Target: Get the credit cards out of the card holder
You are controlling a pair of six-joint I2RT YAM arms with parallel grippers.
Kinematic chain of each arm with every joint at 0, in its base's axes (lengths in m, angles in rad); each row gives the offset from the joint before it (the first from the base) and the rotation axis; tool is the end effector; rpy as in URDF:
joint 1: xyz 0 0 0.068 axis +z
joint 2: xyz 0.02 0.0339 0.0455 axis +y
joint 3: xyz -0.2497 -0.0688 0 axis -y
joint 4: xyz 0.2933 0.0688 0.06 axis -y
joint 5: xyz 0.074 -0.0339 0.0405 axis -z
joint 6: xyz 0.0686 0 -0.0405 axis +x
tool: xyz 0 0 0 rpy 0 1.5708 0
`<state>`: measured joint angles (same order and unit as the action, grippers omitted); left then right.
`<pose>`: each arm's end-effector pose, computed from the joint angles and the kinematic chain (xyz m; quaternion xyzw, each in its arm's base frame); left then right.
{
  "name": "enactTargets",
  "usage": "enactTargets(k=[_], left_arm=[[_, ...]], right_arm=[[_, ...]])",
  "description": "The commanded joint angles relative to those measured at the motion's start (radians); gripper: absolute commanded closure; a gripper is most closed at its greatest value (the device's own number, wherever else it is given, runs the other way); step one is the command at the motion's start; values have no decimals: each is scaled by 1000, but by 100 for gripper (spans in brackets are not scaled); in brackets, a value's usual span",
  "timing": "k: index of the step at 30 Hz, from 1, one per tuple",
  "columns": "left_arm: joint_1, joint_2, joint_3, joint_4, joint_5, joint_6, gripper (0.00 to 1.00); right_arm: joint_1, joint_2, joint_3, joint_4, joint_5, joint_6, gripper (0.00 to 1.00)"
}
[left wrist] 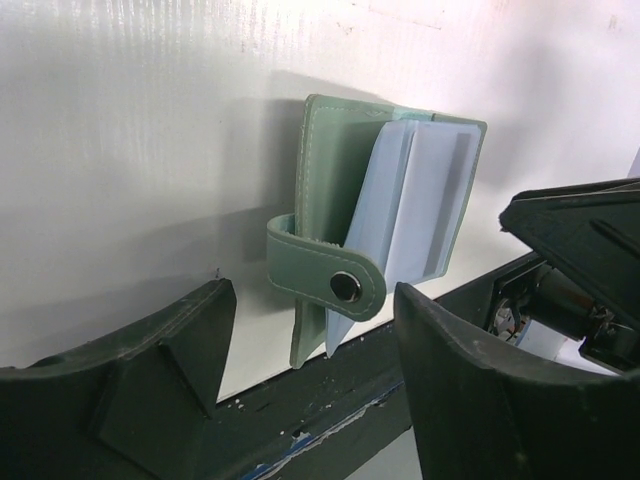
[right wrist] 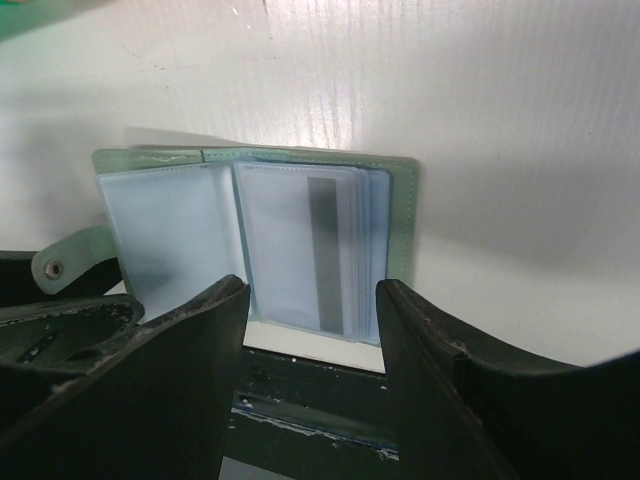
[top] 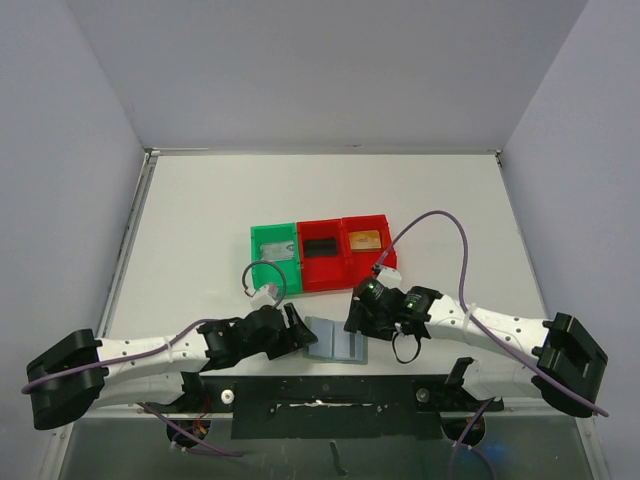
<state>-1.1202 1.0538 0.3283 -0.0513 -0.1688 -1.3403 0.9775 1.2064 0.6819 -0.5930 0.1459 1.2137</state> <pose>0.1222 -0.2262 0.0816 -0.1333 0.9098 -0.3372 0.2020 0.1632 0.2241 0.1243 0.1308 0.9631 0.1668 0.1657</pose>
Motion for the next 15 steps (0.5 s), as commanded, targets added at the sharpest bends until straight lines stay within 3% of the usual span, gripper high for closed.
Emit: enactTargets(k=[1, 7, 15], left_arm=[[-6, 27, 52, 41, -14, 23, 46], [-6, 53, 54, 31, -7, 16, 70], [-6, 61, 40, 56, 9, 15, 87]], right_arm=[[12, 34, 32, 23, 19, 2, 47], [18, 80, 41, 72, -9, -20, 50], [27, 147, 64, 91, -25, -32, 52]])
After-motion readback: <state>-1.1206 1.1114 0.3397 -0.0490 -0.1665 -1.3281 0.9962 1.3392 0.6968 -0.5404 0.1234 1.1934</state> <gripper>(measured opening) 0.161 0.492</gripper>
